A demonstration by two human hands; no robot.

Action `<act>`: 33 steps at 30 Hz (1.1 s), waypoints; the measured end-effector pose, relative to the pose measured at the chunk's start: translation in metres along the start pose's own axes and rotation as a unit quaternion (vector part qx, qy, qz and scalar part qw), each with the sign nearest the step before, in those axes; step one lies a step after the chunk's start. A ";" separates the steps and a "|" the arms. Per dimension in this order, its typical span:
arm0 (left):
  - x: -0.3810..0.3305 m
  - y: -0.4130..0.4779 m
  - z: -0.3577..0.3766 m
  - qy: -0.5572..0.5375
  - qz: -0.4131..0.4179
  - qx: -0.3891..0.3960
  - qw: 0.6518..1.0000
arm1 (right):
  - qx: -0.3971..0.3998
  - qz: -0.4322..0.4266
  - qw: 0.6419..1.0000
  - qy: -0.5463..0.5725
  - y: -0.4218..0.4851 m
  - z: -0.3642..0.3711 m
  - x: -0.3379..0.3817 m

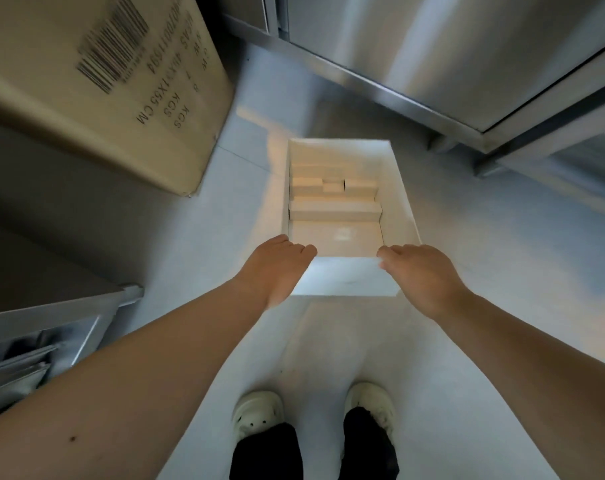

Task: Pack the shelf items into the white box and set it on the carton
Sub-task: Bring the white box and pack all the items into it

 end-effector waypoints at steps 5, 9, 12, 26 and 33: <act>-0.015 -0.052 -0.066 -0.025 0.002 0.033 0.999 | -0.019 -0.019 0.999 0.028 -0.054 -0.074 0.014; -0.023 -0.104 -0.134 -0.002 0.001 0.014 1.000 | -0.046 -0.037 0.998 0.029 -0.099 -0.153 0.030; -0.032 -0.146 -0.191 0.030 0.002 -0.006 1.000 | -0.079 -0.048 0.994 0.049 -0.135 -0.221 0.040; -0.141 -0.379 -0.435 0.144 0.034 -0.117 0.982 | -0.089 0.007 0.996 0.006 -0.369 -0.456 0.091; -0.216 -0.477 -0.509 0.220 0.006 -0.194 0.956 | -0.163 -0.012 0.985 -0.047 -0.483 -0.535 0.109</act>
Point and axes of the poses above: each hand's wrist, its own y-axis towards the middle knuckle, its own z-axis out of the palm, x = y × z, the point moved 9 cm from there along y, towards the middle knuckle, and after that the axes turned 10 degrees about z, right-handed, at the moved point
